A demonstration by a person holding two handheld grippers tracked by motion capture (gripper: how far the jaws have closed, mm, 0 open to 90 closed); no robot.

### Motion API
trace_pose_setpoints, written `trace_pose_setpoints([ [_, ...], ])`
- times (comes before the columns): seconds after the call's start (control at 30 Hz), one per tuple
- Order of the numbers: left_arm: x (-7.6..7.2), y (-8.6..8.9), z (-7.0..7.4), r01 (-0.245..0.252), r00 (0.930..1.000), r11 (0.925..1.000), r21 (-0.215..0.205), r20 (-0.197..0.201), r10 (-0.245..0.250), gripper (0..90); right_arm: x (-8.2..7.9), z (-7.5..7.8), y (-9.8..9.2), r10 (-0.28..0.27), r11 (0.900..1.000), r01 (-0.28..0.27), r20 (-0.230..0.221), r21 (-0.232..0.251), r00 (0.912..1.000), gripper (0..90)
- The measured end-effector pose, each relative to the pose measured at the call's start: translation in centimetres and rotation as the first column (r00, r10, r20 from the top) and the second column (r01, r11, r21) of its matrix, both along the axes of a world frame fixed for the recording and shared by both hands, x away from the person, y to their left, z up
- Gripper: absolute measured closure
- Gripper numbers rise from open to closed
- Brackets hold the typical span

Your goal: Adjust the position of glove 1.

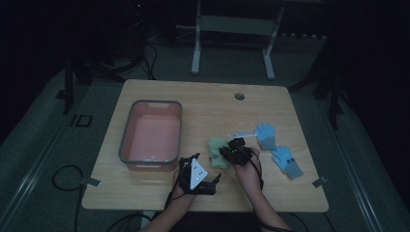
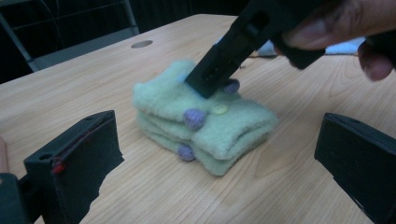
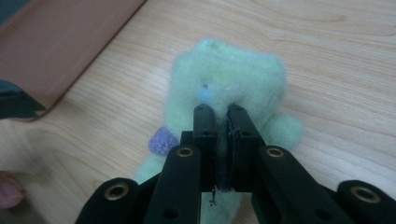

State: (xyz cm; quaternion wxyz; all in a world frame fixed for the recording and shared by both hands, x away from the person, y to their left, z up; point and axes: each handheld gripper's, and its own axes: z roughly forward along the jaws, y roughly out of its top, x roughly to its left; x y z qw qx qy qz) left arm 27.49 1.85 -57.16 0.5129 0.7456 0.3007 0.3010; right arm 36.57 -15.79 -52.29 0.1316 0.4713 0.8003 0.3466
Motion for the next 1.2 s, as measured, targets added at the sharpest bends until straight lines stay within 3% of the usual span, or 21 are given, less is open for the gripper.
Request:
trace_pose_setpoints([
  [0.2, 0.0, 0.0, 0.0, 0.002, 1.0, 1.0, 0.008, 0.002, -0.002, 0.2, 0.3, -1.0, 0.0, 0.004, 1.0, -0.005, -0.012, -0.011, 0.9999, 82.6],
  [0.3, 0.1, 0.1, 0.0, 0.008, 1.0, 0.9999, -0.011, -0.003, -0.008, 0.2, 0.4, -0.9, -0.2, 0.013, 1.0, -0.013, -0.013, 0.002, 0.9998, 79.8],
  [0.47, 0.4, 0.2, 0.0, 0.029, 0.9992, 0.999, -0.035, -0.026, -0.03, 0.2, 0.2, 0.4, -0.9, 0.05, 0.999, -0.05, 0.016, 0.01, 0.9986, 67.5],
  [0.53, 0.7, 0.2, 0.2, 0.05, 0.9972, 0.9986, -0.016, -0.055, -0.051, 0.2, 0.2, 0.9, -1.4, 0.076, 0.997, -0.077, 0.035, 0.025, 0.9965, 59.1],
  [0.63, 1.0, 0.0, 0.4, 0.086, 0.9909, 0.9962, -0.015, -0.103, -0.087, 0.2, 0.2, 1.5, -2.4, 0.092, 0.995, -0.094, 0.056, 0.04, 0.9942, 48.3],
  [0.73, 1.1, 0.0, 0.7, 0.113, 0.9872, 0.9933, -0.022, -0.111, -0.115, 0.2, 0.3, 1.7, -3.5, 0.104, 0.992, -0.107, 0.057, 0.06, 0.993, 36.6],
  [0.83, 1.4, -0.2, 1.1, 0.126, 0.9809, 0.992, 0.007, -0.15, -0.124, 0.2, 0.4, 1.8, -4.5, 0.134, 0.987, -0.138, 0.048, 0.082, 0.9898, 26.3],
  [0.9, 1.6, -0.3, 1.4, 0.146, 0.9671, 0.9889, 0.025, -0.214, -0.138, 0.3, 0.5, 1.8, -5.0, 0.151, 0.982, -0.155, 0.043, 0.111, 0.9876, 21.1],
  [0.93, 1.6, -0.3, 1.5, 0.162, 0.9627, 0.9865, 0.022, -0.223, -0.153, 0.2, 0.4, 1.8, -5.2, 0.163, 0.978, -0.167, 0.044, 0.122, 0.9856, 18.0],
  [1.1, 1.4, -0.4, 2.0, 0.217, 0.9507, 0.9756, -0.03, -0.22, -0.219, 0.2, 0.4, 1.5, -6.0, 0.188, 0.975, -0.194, 0.067, 0.104, 0.9799, 17.2],
  [1.2, 1.2, -0.5, 2.3, 0.24, 0.9472, 0.9701, -0.035, -0.21, -0.242, 0.2, 0.6, 1.5, -6.3, 0.215, 0.97, -0.222, 0.081, 0.102, 0.9733, 17.3],
])
